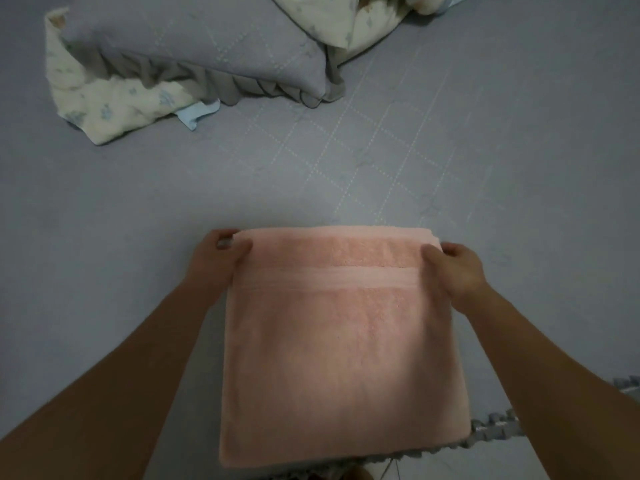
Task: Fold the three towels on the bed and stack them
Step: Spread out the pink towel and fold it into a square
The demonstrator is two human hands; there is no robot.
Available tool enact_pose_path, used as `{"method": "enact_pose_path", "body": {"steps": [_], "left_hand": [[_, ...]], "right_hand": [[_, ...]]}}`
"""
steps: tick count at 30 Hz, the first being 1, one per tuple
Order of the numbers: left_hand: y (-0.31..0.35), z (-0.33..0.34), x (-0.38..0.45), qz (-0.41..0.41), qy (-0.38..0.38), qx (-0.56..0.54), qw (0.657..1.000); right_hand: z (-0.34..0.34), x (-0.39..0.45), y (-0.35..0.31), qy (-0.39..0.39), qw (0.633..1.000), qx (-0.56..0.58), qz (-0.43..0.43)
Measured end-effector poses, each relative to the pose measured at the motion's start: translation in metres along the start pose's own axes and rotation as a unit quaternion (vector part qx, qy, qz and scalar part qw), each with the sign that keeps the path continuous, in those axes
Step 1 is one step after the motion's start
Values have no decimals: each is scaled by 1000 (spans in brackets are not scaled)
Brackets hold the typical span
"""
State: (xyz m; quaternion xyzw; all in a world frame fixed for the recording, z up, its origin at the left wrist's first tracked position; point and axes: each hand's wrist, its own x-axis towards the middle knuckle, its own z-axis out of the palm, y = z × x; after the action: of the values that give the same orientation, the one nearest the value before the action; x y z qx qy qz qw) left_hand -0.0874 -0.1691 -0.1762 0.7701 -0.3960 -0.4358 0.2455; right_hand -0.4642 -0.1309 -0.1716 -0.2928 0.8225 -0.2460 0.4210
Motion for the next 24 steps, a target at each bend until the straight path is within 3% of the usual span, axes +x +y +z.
{"method": "enact_pose_path", "body": {"steps": [3,7,10,14,19,22,24], "left_hand": [[8,-14,13,47,8,-48,998],[26,-35,48,86,83,-91,989],[26,-34,86,59,95,-53,992],[9,-28,95,-11,88,-91,992],[-42,-31,22,-52,42,-48,997],[-70,-31,-27,-77,19,-35,996],[-87,-30,-57,-84,20,-19,996]], "right_hand": [[6,13,-27,0,998,7,-62],[19,35,-79,27,987,63,-147],[37,62,-85,22,996,8,-90],[40,43,-38,28,999,-44,-11],[10,-23,32,-25,991,-129,24],[-8,-53,65,-90,988,-109,65],[-16,-70,80,-94,990,-75,74]]}}
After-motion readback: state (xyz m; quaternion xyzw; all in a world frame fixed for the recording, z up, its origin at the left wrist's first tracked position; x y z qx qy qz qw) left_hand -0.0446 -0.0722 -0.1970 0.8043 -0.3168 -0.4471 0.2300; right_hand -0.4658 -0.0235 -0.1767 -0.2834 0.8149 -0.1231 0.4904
